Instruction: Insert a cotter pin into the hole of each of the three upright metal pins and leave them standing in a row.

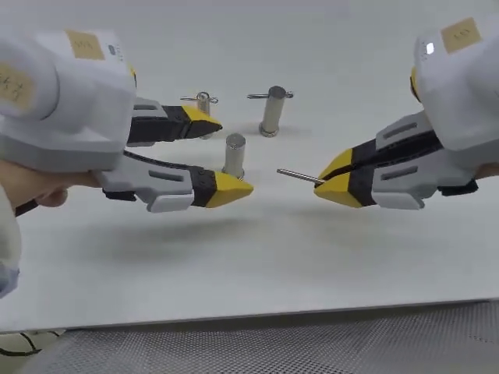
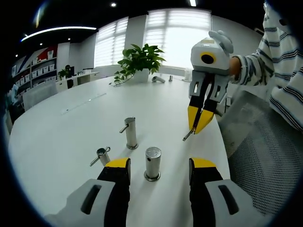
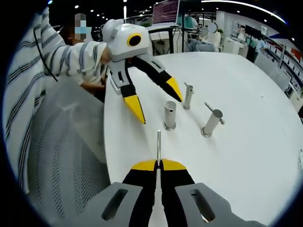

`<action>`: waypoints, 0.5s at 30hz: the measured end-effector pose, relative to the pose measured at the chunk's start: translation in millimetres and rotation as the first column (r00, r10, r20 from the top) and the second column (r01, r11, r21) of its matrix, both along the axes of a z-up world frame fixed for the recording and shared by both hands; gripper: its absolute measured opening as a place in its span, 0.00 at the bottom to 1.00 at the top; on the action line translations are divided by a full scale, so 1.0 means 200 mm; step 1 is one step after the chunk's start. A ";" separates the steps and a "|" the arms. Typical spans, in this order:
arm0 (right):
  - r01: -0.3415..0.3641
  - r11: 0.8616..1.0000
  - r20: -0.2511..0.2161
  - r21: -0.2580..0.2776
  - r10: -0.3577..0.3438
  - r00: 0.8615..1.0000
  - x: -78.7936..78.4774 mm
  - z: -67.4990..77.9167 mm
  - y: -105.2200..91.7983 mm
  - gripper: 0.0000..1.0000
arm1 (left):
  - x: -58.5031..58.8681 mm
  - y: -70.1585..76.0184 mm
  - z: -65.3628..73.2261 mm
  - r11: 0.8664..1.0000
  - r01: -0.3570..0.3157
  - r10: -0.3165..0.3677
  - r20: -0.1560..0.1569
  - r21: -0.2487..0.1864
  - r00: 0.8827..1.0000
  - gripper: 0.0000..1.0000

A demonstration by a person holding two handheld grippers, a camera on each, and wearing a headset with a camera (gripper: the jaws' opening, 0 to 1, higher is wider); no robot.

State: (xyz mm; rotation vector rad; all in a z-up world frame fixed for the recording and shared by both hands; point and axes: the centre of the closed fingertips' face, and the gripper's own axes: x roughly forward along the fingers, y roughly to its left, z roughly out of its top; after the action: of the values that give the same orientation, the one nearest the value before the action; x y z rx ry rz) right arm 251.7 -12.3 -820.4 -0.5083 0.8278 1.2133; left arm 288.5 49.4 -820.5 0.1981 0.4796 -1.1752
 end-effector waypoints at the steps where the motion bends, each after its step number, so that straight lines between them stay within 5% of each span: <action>1: 0.002 1.000 0.000 0.000 -0.002 1.000 0.01 0.00 0.00 0.03 | 0.00 -0.01 -0.01 1.000 -0.002 0.002 -0.004 0.003 1.000 0.48; 7: 0.009 1.000 0.005 -0.002 -0.009 1.000 0.04 -0.01 0.01 0.03 | 0.03 -0.01 -0.04 1.000 -0.029 0.029 -0.009 0.013 1.000 0.44; 15: 0.004 1.000 0.014 -0.013 -0.004 1.000 0.08 -0.04 0.02 0.03 | 0.05 0.00 -0.13 0.999 -0.036 0.037 -0.054 0.013 0.998 0.35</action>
State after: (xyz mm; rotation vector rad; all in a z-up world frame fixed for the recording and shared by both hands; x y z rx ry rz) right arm 268.0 -8.5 -828.4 -0.5253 0.8250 1.2001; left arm 299.1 49.0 -846.6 0.1672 0.5359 -1.1442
